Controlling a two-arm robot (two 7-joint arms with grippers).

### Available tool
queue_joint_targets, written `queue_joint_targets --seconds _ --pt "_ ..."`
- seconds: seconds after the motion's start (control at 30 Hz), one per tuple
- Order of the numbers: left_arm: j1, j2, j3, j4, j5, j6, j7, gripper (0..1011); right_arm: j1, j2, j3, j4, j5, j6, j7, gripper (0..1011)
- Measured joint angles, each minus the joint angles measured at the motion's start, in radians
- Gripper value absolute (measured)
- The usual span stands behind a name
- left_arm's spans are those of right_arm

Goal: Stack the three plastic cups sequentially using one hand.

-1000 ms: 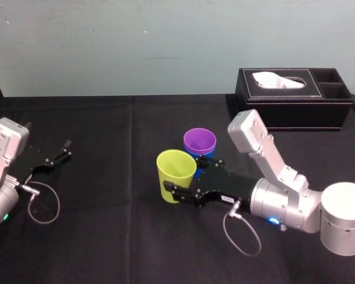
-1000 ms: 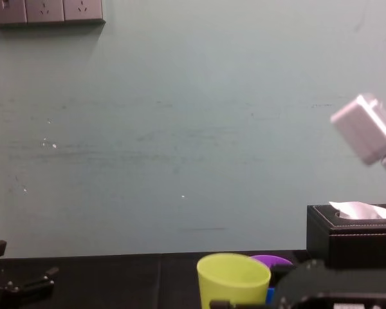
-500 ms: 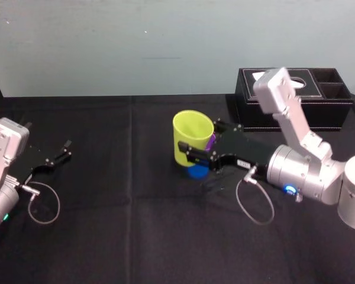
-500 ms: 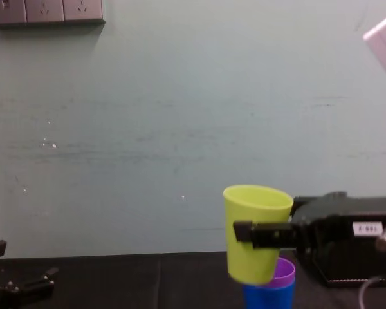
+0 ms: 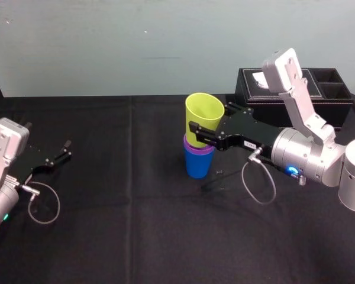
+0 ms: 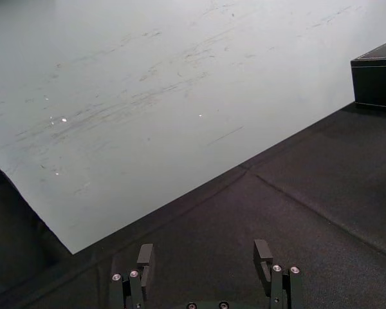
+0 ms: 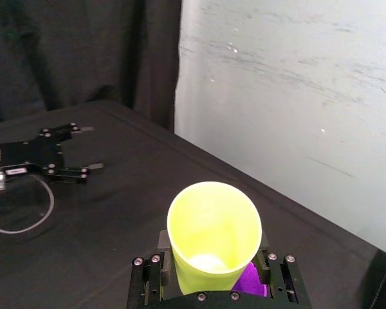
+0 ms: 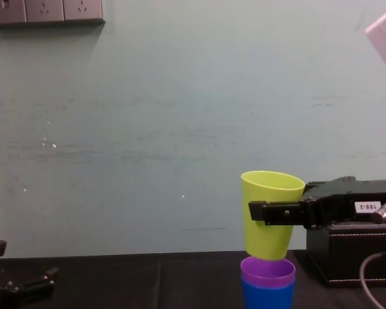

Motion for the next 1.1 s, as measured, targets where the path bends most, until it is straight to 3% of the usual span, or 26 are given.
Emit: queue_joint_targets --seconds 0.53,1.1 --pt "0.0 0.0 0.0 0.0 0.0 0.0 0.0 1010 0.032 -0.029 0.005 0.08 -0.005 -0.006 -0.013 739" --pt "0.0 0.0 0.0 0.0 0.0 0.0 0.0 1010 0.041 -0.045 -0.005 0.114 -0.027 -0.017 -0.01 739"
